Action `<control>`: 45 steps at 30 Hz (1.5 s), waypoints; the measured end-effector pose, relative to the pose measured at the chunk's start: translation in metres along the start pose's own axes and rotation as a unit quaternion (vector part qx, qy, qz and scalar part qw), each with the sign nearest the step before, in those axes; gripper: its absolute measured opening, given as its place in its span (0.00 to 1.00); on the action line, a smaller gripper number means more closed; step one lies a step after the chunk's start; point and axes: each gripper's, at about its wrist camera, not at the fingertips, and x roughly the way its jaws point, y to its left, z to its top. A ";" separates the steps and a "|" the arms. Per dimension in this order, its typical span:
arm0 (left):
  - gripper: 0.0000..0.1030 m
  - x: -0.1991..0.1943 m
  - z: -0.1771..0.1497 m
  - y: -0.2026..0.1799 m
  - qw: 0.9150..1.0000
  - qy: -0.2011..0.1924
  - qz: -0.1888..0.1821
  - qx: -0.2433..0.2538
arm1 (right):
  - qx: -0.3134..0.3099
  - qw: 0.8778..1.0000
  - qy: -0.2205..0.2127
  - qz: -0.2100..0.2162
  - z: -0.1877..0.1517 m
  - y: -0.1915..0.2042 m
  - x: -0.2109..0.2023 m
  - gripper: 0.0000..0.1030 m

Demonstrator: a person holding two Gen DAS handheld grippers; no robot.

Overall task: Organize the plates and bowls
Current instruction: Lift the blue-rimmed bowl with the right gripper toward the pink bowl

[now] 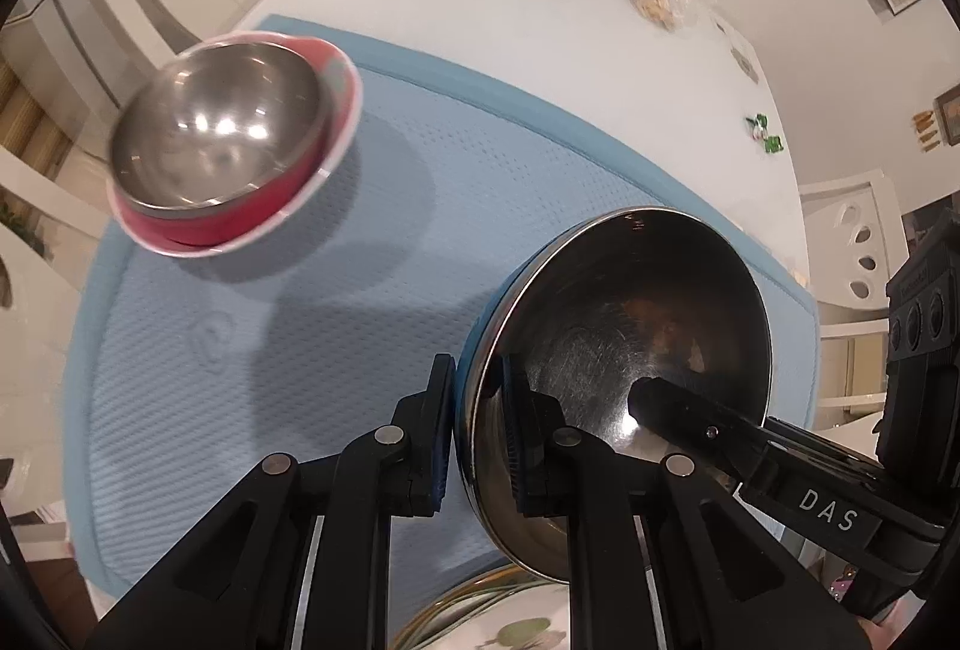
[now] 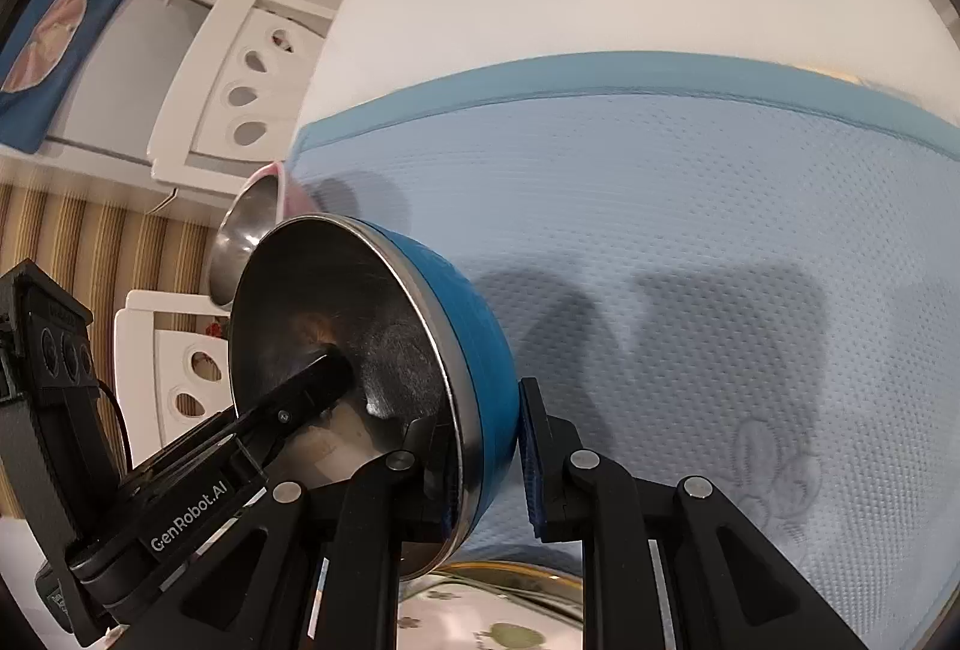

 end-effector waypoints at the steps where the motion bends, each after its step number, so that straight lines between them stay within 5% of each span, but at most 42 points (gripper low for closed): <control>1: 0.12 -0.003 0.000 0.003 1.000 -0.002 0.000 -0.001 | -0.003 1.000 -0.001 0.000 0.000 0.005 0.000 0.16; 18: 0.12 -0.060 0.017 0.060 0.999 -0.046 0.000 -0.022 | -0.049 0.999 -0.015 0.002 0.011 0.100 0.005 0.16; 31: 0.13 -0.092 0.061 0.094 0.997 -0.079 0.002 -0.022 | -0.091 0.995 -0.029 -0.007 0.042 0.165 0.005 0.17; 45: 0.13 -0.086 0.095 0.137 0.995 -0.085 0.005 -0.044 | -0.093 0.995 -0.017 0.017 0.076 0.200 0.039 0.17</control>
